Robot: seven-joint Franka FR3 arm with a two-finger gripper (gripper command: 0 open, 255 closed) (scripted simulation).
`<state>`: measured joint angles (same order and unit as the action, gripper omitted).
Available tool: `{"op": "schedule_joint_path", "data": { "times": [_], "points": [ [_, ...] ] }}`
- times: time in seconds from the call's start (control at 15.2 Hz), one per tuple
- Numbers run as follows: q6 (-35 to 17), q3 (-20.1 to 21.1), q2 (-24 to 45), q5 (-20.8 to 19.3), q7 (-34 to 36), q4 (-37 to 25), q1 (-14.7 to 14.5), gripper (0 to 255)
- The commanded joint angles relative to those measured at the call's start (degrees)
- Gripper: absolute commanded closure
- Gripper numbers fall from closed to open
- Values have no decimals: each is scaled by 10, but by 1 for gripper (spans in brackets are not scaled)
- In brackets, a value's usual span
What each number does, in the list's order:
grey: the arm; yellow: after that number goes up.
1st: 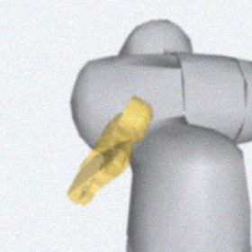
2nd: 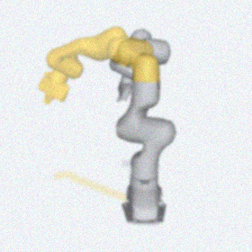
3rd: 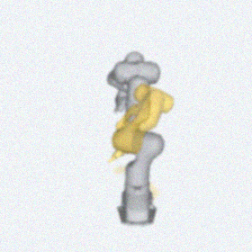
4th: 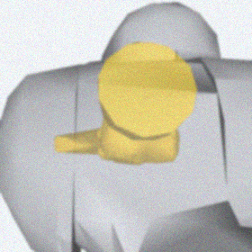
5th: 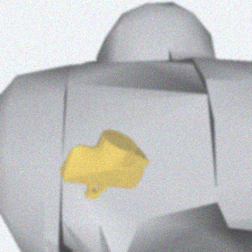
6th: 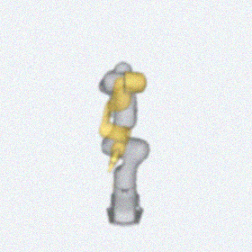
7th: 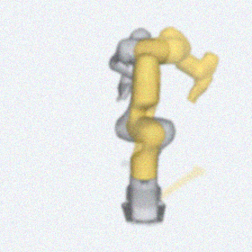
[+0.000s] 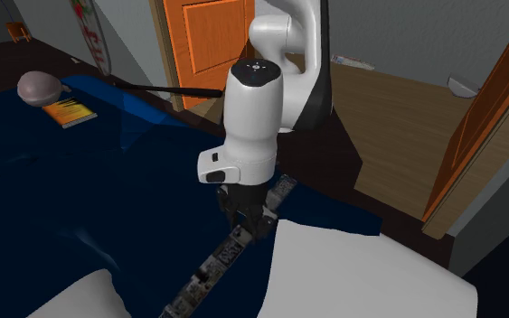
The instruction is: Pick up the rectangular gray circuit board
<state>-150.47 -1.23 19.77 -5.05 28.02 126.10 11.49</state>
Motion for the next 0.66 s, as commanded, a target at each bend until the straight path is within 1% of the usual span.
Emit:
{"op": "schedule_joint_path", "data": {
  "times": [0.0, 0.46, 0.59],
  "points": [
    [13, 1, -13, 1, -2, 0, 1, 255],
    [59, 2, -55, 5, -6, -4, 1, 255],
    [60, 2, -56, 5, -6, -4, 1, 255]
  ]
}}
